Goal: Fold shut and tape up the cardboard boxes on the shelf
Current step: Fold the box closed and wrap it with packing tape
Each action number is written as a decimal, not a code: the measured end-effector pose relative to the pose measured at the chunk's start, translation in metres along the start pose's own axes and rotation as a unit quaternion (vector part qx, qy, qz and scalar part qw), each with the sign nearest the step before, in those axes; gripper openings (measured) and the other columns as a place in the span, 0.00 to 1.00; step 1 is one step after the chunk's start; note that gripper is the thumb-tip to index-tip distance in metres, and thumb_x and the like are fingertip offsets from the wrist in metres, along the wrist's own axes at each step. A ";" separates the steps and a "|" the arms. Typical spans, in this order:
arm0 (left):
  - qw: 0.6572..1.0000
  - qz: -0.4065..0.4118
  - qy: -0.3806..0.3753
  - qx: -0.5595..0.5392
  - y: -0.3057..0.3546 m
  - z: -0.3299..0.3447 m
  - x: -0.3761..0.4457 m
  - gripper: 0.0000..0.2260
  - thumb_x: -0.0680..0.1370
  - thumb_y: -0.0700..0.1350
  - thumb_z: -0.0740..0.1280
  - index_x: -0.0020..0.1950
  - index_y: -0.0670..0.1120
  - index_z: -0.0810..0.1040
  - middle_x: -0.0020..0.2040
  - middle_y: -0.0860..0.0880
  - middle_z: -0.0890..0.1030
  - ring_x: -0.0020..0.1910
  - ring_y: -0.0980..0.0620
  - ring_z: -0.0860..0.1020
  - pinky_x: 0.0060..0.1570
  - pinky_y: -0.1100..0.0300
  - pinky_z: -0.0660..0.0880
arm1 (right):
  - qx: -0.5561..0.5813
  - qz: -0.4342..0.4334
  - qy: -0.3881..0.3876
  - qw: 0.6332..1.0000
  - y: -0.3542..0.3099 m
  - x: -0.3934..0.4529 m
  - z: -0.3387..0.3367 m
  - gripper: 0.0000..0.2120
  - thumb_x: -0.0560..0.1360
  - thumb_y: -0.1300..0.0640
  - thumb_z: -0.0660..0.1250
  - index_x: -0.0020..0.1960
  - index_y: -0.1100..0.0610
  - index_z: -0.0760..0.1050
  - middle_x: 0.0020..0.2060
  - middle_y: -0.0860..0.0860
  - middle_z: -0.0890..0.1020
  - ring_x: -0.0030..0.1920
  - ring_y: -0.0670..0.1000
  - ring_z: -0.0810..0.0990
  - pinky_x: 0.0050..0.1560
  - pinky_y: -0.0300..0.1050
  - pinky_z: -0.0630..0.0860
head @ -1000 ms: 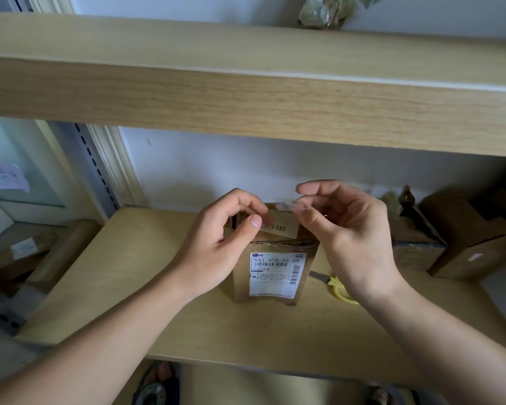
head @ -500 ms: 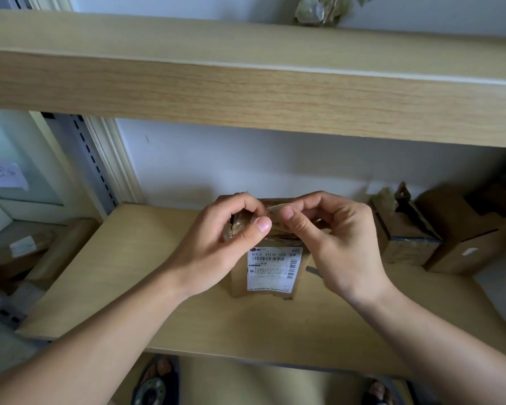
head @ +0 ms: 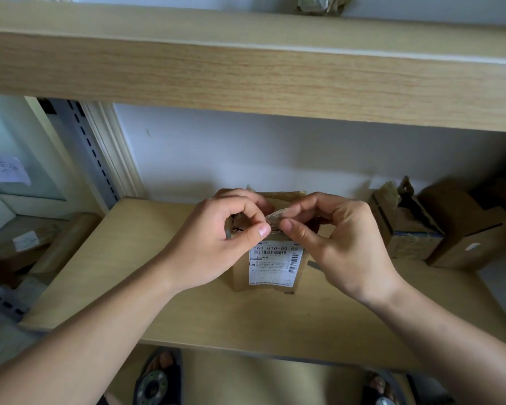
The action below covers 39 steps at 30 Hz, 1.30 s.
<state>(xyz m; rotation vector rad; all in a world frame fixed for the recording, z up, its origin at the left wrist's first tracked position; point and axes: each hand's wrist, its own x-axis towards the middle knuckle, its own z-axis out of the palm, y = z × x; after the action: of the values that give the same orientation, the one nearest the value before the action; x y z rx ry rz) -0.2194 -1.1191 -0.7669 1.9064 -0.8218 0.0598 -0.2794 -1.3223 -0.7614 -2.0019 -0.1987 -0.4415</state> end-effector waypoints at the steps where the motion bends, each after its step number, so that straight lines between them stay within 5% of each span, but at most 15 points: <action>1: 1.000 0.001 -0.002 0.004 0.000 0.000 -0.001 0.04 0.78 0.42 0.73 0.43 0.46 0.83 0.56 0.56 0.82 0.61 0.54 0.79 0.58 0.70 0.71 | -0.007 0.000 -0.004 1.000 0.001 -0.001 -0.001 0.06 0.74 0.59 0.78 0.46 0.49 0.84 0.39 0.44 0.87 0.42 0.49 0.85 0.47 0.48 0.81; 13: 0.998 0.039 -0.010 0.046 -0.005 -0.001 -0.005 0.04 0.76 0.39 0.76 0.43 0.47 0.84 0.60 0.57 0.82 0.65 0.52 0.78 0.63 0.63 0.73 | -0.089 -0.035 0.007 0.995 0.003 -0.011 0.001 0.13 0.69 0.59 0.81 0.48 0.46 0.83 0.44 0.42 0.83 0.47 0.41 0.83 0.52 0.27 0.74; 25: 0.996 0.060 -0.008 0.068 -0.008 0.000 -0.007 0.04 0.77 0.39 0.74 0.44 0.45 0.82 0.62 0.56 0.80 0.67 0.54 0.76 0.64 0.64 0.71 | -0.107 -0.069 0.006 0.992 0.006 -0.014 0.004 0.07 0.74 0.55 0.77 0.45 0.46 0.80 0.44 0.40 0.81 0.52 0.47 0.79 0.52 0.32 0.72; 39: 0.986 0.104 0.045 0.122 -0.008 0.006 -0.009 0.04 0.75 0.38 0.75 0.42 0.44 0.83 0.57 0.53 0.82 0.60 0.51 0.80 0.57 0.66 0.73 | -0.123 -0.079 0.011 0.989 0.012 -0.009 0.003 0.11 0.68 0.57 0.82 0.44 0.50 0.81 0.46 0.42 0.81 0.50 0.46 0.79 0.52 0.30 0.72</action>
<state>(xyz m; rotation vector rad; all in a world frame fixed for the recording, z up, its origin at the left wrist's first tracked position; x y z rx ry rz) -0.2237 -1.1176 -0.7792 2.0218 -0.9858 0.3877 -0.2828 -1.3242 -0.7760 -2.2299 -0.3036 -0.6125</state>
